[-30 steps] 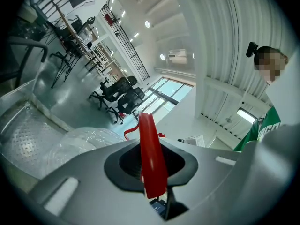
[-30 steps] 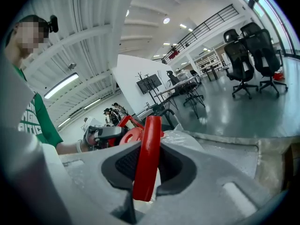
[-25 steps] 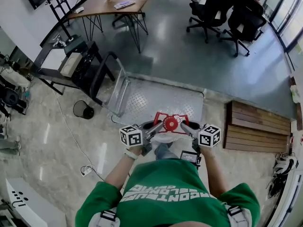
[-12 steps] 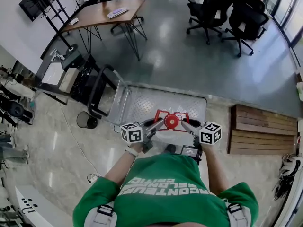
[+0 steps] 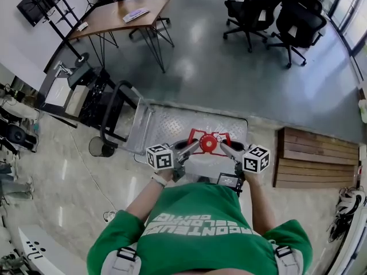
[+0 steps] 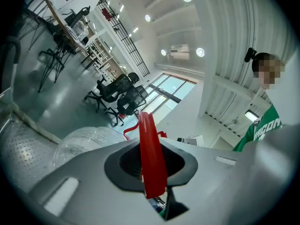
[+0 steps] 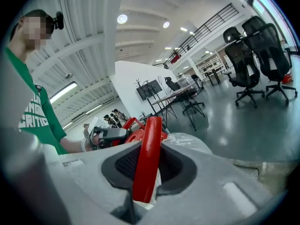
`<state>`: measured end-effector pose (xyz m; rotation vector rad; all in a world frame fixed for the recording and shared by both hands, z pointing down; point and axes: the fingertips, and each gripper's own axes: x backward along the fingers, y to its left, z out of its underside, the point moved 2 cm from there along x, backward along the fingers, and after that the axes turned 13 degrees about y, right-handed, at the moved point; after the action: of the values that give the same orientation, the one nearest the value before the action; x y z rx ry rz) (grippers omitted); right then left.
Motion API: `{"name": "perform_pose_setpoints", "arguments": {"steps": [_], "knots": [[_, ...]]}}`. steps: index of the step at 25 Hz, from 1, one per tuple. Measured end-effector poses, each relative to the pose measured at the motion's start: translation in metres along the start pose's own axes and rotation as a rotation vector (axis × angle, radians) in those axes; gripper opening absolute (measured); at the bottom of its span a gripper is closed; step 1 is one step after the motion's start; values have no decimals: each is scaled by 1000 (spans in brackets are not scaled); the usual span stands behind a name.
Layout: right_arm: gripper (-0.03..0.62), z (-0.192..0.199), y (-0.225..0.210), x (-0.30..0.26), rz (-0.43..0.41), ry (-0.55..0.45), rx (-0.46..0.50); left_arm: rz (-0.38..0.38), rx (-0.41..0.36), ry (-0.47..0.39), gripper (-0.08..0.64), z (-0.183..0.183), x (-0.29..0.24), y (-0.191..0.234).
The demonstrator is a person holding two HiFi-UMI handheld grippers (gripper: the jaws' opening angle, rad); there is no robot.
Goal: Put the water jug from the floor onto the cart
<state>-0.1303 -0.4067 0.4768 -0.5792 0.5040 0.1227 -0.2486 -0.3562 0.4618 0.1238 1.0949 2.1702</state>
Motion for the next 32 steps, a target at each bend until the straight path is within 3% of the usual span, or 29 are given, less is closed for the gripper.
{"name": "perform_pose_setpoints", "arguments": {"steps": [14,27,32], "knots": [[60,-13,-10,-22,23,10,-19,7,6,25,71,-16,4,20],[60,-41,-2,-63,78,19,-52,58,-1,66,71,-47,41,55],[60,-58,0,-86,96,33,-40,43,-16,71,70,-63,59,70]]}}
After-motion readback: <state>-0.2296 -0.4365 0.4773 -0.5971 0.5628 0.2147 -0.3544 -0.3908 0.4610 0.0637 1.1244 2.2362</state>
